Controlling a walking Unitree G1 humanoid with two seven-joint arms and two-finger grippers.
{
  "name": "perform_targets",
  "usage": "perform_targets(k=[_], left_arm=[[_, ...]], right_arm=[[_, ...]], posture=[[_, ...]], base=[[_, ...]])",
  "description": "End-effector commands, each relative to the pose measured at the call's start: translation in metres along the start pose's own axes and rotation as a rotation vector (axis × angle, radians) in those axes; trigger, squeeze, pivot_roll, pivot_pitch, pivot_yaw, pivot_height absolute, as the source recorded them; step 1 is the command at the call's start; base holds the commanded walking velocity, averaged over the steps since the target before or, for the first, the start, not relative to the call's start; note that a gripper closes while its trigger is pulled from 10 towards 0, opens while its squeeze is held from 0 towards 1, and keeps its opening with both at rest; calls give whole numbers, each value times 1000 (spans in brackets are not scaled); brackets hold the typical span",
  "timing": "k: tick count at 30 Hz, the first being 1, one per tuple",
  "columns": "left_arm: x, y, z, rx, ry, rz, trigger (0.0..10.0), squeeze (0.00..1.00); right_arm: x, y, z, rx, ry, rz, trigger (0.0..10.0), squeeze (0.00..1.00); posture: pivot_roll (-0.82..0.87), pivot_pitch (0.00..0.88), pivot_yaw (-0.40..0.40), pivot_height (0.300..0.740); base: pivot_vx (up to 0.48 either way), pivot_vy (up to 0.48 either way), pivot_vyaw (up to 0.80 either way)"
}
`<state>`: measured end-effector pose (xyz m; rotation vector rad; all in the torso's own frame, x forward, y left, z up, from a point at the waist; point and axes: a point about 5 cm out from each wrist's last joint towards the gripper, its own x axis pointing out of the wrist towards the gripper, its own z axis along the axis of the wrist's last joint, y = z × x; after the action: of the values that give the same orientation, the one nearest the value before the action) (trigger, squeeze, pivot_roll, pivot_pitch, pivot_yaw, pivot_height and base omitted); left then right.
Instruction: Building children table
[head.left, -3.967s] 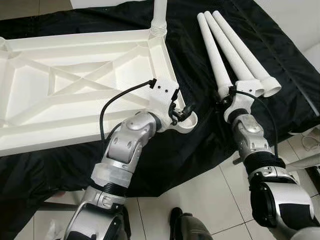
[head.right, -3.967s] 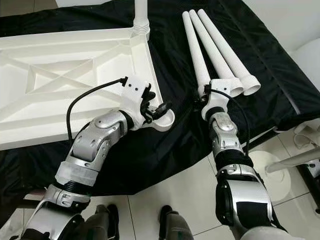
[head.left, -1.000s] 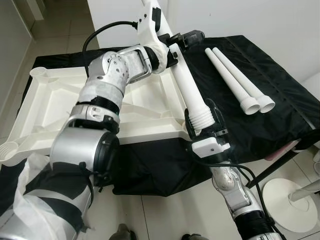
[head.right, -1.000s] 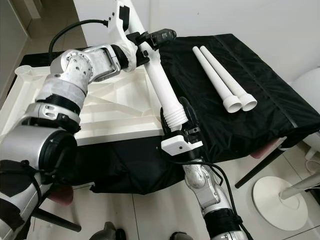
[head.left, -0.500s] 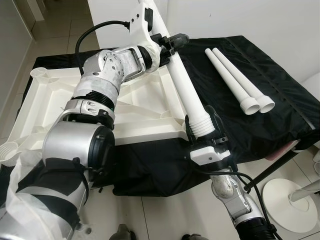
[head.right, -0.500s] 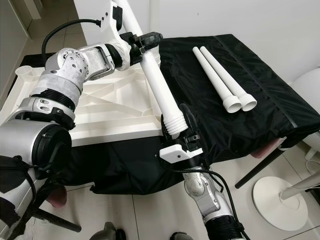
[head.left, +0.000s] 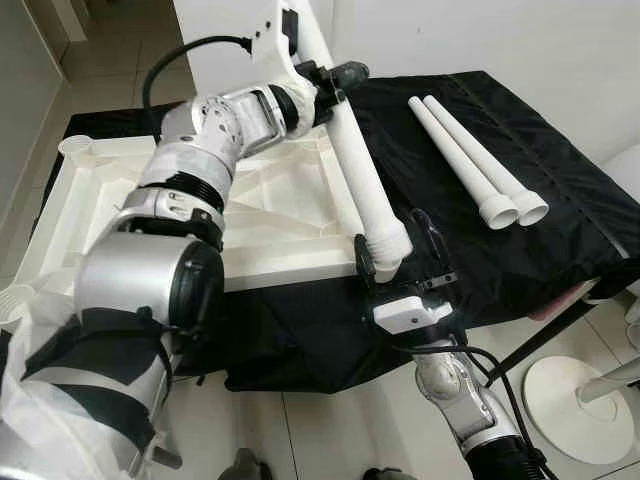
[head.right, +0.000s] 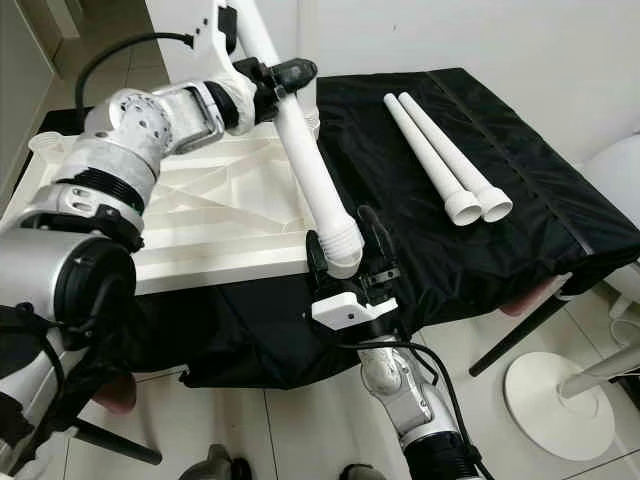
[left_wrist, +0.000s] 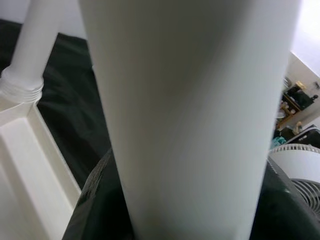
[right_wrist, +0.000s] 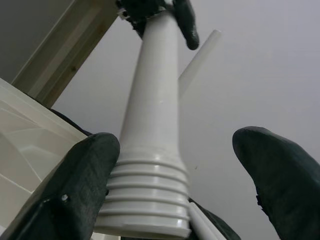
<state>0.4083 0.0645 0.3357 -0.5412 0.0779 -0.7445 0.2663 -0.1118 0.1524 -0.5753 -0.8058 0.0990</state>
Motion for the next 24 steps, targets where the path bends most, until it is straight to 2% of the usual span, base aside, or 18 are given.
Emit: perform_targets(k=[1, 6, 7, 10, 12, 15, 19, 23, 24], left_arm=[[-2, -10, 7, 28, -15, -184, 10000, 0], [-5, -3, 18, 51, -77, -130, 10000, 0], [-6, -3, 21, 63, -100, -118, 10000, 0], [-8, -3, 26, 77, -137, -105, 10000, 0], [-9, -3, 31, 112, -173, -82, 10000, 0], [-9, -3, 33, 123, -186, -75, 10000, 0], [-8, -5, 35, 185, -251, -10, 10000, 0], [-7, -8, 33, 210, -269, -18, 10000, 0], [-7, -11, 32, 225, -297, -26, 0, 0]], right_arm=[[-2, -4, 0, 20, 12, -37, 10000, 1000], [-4, -10, -9, 84, 117, -101, 10000, 992], [-2, -12, -10, 109, 137, -122, 10000, 0], [2, -15, -12, 159, 168, -142, 10000, 0], [9, -14, -14, 239, 215, -136, 10000, 0], [11, -14, -15, 256, 233, -136, 10000, 0], [31, -16, -25, 399, 355, -141, 10000, 0], [35, -15, -28, 427, 379, -121, 10000, 0], [40, -16, -28, 442, 391, -100, 10000, 0]], posture=[[-31, 38, 62, 740], [-34, 33, 58, 740], [-36, 31, 55, 740], [-37, 32, 55, 740], [-37, 31, 49, 740], [-37, 31, 48, 740], [-39, 31, 32, 740], [-37, 29, 23, 740], [-36, 30, 18, 740]], base=[[0, 0, 0], [0, 0, 0], [0, 0, 0], [0, 0, 0], [0, 0, 0], [0, 0, 0], [0, 0, 0], [0, 0, 0], [0, 0, 0]])
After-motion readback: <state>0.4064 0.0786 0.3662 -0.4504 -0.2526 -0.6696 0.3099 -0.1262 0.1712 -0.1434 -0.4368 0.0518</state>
